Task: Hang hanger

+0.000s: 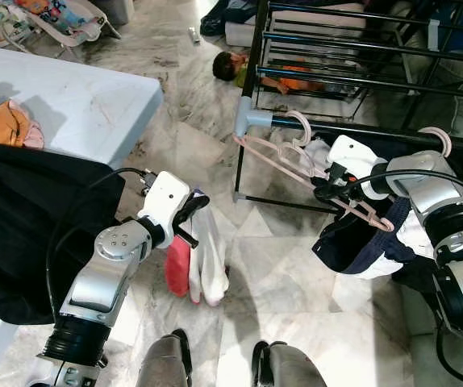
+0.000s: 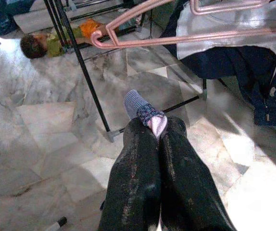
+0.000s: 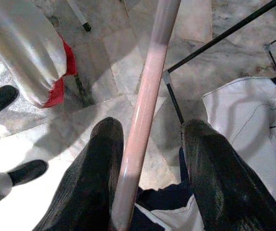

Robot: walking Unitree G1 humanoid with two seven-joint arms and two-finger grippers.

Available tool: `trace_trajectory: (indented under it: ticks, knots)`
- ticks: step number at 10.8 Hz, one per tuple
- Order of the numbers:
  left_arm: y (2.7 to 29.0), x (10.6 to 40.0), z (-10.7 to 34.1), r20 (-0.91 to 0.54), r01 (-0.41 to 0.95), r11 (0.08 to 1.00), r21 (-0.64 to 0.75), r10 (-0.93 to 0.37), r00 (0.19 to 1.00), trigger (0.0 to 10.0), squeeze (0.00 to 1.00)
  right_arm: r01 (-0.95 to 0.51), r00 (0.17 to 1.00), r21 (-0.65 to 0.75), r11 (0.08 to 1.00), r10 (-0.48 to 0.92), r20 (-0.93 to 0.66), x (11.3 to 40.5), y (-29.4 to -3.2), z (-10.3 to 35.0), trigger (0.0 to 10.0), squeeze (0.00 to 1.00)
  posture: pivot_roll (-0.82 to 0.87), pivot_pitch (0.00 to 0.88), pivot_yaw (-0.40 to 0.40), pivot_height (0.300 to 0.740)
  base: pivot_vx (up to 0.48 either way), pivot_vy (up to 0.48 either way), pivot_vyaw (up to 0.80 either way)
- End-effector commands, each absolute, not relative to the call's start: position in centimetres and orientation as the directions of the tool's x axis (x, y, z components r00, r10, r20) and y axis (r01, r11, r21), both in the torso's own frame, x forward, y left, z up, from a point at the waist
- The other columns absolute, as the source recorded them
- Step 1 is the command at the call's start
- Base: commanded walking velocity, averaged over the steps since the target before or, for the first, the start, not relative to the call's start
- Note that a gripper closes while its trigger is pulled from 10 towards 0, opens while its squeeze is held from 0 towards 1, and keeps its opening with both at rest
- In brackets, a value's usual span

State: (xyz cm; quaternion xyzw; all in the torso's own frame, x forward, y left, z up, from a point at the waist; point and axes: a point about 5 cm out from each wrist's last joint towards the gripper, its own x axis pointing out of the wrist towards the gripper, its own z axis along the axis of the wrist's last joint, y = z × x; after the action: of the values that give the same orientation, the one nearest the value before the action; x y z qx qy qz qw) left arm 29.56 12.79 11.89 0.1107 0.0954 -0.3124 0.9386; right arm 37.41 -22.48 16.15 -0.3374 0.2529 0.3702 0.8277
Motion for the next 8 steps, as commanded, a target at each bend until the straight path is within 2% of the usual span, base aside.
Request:
trace_trajectory:
  ticks: [1, 2, 8]
  knots:
    - [12.58, 29.74, 12.29, -0.233, 0.617, 0.77, 0.164, -0.577, 0.782, 10.0, 0.0, -0.781, 0.603, -0.376, 0.499, 0.446, -0.661, 37.41, -22.49, 16.42, 8.0, 0.0, -0.05, 0.149, -0.01, 0.74, 0.0, 0.0, 0.0]
    - [12.55, 29.78, 12.33, -0.231, 0.617, 0.77, 0.164, -0.578, 0.783, 10.0, 0.0, -0.773, 0.614, -0.383, 0.505, 0.447, -0.65, 37.63, -22.27, 16.86, 0.0, 0.0, -0.05, 0.149, -0.01, 0.74, 0.0, 0.0, 0.0]
    - [12.52, 29.7, 12.23, -0.231, 0.615, 0.772, 0.162, -0.576, 0.784, 10.0, 0.0, -0.771, 0.623, -0.407, 0.49, 0.45, -0.64, 37.98, -21.56, 17.3, 0.0, 0.0, -0.05, 0.147, -0.014, 0.74, 0.0, 0.0, 0.0]
